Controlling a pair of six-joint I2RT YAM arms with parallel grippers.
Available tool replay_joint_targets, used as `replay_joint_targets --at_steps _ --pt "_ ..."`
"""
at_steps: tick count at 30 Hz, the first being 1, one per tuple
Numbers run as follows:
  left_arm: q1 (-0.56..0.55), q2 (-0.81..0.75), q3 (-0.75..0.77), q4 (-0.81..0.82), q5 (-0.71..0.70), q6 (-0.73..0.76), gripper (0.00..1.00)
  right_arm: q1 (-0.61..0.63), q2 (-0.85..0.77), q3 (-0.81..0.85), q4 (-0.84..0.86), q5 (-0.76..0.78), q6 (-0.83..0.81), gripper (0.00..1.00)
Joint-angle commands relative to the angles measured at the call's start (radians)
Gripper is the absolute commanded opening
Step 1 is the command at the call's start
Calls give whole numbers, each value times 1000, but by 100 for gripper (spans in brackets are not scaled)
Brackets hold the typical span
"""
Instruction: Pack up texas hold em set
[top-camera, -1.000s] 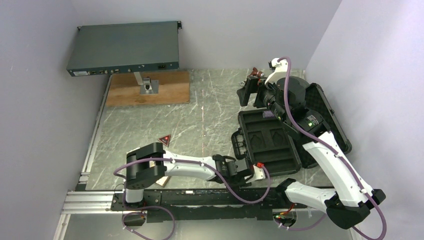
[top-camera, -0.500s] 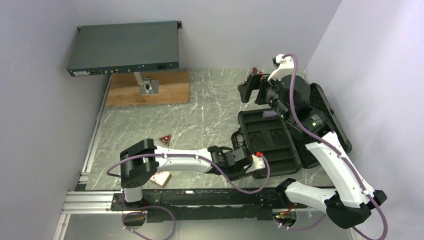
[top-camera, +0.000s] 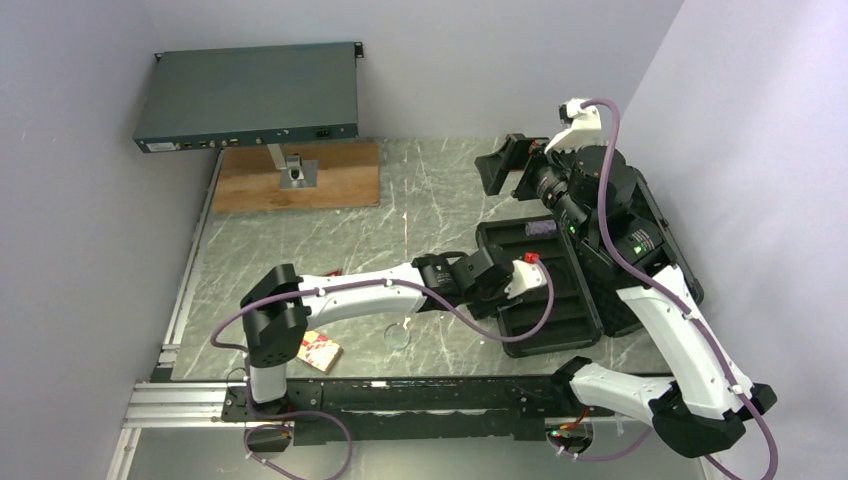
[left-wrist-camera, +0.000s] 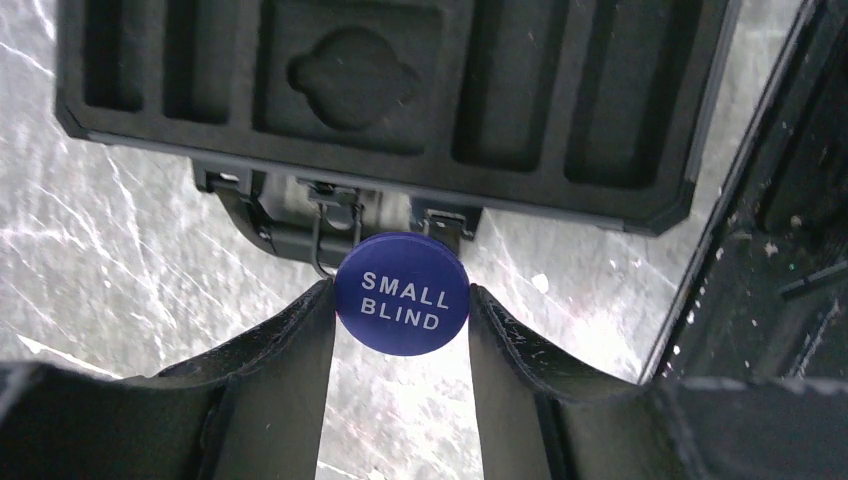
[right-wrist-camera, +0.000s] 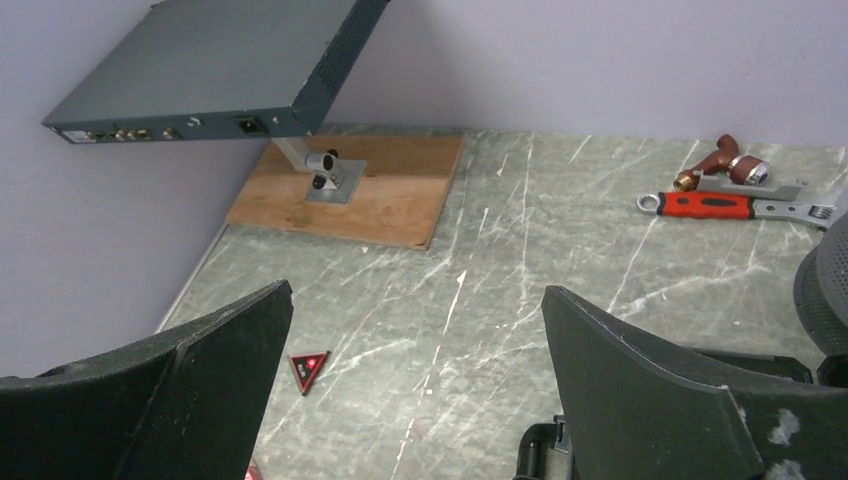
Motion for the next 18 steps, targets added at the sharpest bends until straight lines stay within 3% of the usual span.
replay_joint_targets --at_steps 1,18 --pt "24 46 77 47 29 36 27 -2 -26 32 49 -15 18 100" --pt "66 225 295 51 60 54 25 -2 -58 6 87 -8 27 100"
